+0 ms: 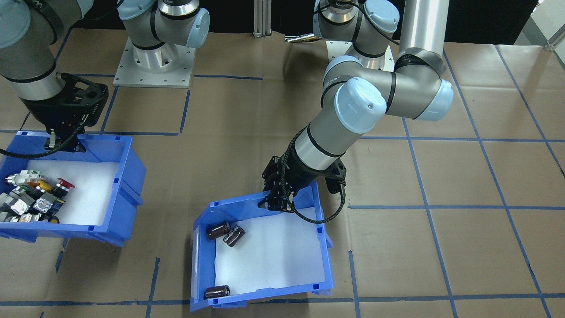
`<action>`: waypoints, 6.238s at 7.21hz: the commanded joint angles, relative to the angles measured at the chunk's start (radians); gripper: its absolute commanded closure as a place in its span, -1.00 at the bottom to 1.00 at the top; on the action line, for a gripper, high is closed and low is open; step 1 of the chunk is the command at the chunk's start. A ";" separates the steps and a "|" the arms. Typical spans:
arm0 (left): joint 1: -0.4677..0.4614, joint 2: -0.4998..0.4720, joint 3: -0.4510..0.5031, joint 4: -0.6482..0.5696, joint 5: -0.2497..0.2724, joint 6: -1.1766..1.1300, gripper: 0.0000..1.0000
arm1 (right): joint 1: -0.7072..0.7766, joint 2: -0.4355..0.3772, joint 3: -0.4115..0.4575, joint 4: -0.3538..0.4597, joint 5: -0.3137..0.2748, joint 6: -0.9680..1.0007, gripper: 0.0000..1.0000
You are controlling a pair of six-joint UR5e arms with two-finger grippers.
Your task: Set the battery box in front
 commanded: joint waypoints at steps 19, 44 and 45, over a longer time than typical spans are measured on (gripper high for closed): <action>0.225 0.325 0.220 -0.853 0.489 1.979 -0.99 | 0.721 -0.152 0.317 -0.125 -0.006 0.739 1.00; 0.227 0.300 0.203 -0.743 0.488 2.079 -0.99 | 0.237 -0.039 -0.216 0.270 0.059 1.808 -1.00; 0.227 0.300 0.203 -0.743 0.489 2.082 -0.99 | 0.237 0.004 -0.255 0.287 0.060 1.829 -1.00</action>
